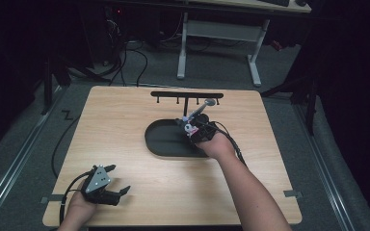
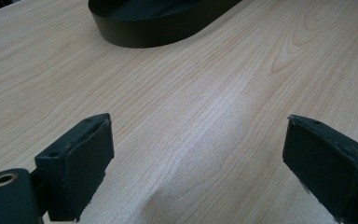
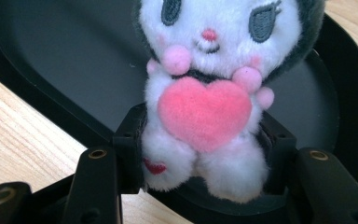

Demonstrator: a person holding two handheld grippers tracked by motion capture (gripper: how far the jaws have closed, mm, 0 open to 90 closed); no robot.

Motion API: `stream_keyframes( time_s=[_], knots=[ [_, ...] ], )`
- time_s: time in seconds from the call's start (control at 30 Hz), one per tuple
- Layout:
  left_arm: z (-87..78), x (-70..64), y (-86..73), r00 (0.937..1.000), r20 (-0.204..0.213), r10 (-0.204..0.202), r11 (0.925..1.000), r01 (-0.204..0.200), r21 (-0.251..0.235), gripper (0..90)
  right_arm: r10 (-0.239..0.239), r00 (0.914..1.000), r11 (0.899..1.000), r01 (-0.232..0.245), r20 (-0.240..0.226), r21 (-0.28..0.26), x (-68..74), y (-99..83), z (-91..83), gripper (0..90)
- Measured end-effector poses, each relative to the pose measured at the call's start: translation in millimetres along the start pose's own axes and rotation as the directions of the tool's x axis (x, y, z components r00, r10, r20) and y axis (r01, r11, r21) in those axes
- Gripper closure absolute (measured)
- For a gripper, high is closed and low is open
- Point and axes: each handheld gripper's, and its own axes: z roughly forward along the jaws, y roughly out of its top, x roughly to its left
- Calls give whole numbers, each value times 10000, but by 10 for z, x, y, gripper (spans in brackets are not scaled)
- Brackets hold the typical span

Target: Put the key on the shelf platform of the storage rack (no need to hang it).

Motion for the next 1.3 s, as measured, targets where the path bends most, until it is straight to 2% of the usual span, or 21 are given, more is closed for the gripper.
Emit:
stream_keyframes(
  time_s=[0.2,0.23,0.47,0.57,0.67,0.83,0.93,1.3],
  knots=[
    [-4,6,-1,10000,-15,-26,10000,26,-20,92,-15,10000,9997,13,89,233,-11,-14,50,472],
    [-3,5,-1,10000,-11,-22,10000,22,-22,93,234,9997,9991,-238,119,362,-5,-26,52,472],
    [-1,2,0,10000,-6,-8,10000,8,-14,93,61,9999,9989,-66,108,457,-51,-94,81,470],
    [1,-2,0,10000,15,-5,10000,5,-14,93,274,9996,9977,-279,82,614,-64,-141,99,470],
    [1,-1,0,10000,5,-9,10000,9,-7,93,108,9999,9972,-118,133,739,-87,-176,120,467],
    [3,-3,-1,10000,-9,-16,10000,16,-11,93,270,9996,9965,-275,75,794,-86,-177,126,466],
    [-1,0,0,10000,-18,-13,10000,13,-1,93,149,9999,9963,-151,27,843,-78,-170,154,460],
    [-6,4,-1,10000,-37,-18,10000,18,6,93,147,9999,9954,-151,46,947,-58,-156,210,454]
  ],
)
